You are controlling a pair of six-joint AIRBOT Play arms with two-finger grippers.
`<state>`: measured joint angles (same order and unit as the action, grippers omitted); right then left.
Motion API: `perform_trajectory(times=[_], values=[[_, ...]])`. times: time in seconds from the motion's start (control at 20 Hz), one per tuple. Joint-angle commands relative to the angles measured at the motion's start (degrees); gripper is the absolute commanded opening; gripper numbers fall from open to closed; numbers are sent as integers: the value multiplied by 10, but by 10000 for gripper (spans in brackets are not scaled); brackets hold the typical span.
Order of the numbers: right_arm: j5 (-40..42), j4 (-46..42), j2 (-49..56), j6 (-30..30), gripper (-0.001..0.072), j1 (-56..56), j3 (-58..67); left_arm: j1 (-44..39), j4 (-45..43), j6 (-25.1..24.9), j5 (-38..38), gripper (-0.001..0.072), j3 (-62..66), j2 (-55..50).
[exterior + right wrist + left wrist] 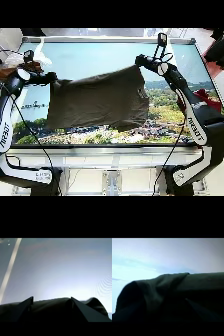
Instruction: Fold the shirts.
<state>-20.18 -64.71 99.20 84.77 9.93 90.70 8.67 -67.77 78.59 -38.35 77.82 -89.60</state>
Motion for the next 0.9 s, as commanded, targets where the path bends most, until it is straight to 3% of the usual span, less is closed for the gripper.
perform_trajectory(times=[0.0, 0.1, 0.25, 0.4, 0.55, 0.65, 0.85], values=[[4, 19, 10, 2, 533, -7, 8, 4, 20, 9, 38, 709, 7, 8], [-97, -8, -17, 0, 530, -31, 41, 28, 20, 9, 26, 708, 7, 70], [-312, -106, -80, 0, 493, -94, 67, 104, -7, 9, -45, 700, -6, 186], [-464, -109, -131, -50, 484, -158, 37, 196, -9, 26, -102, 700, -126, 300], [-443, -81, -192, -66, 484, -185, -80, 274, 55, 81, -88, 699, -350, 430], [-400, -64, -228, -76, 485, -184, -155, 314, 124, 85, -96, 698, -460, 483], [-388, -55, -252, -80, 485, -184, -187, 389, 172, 91, -182, 698, -540, 472]])
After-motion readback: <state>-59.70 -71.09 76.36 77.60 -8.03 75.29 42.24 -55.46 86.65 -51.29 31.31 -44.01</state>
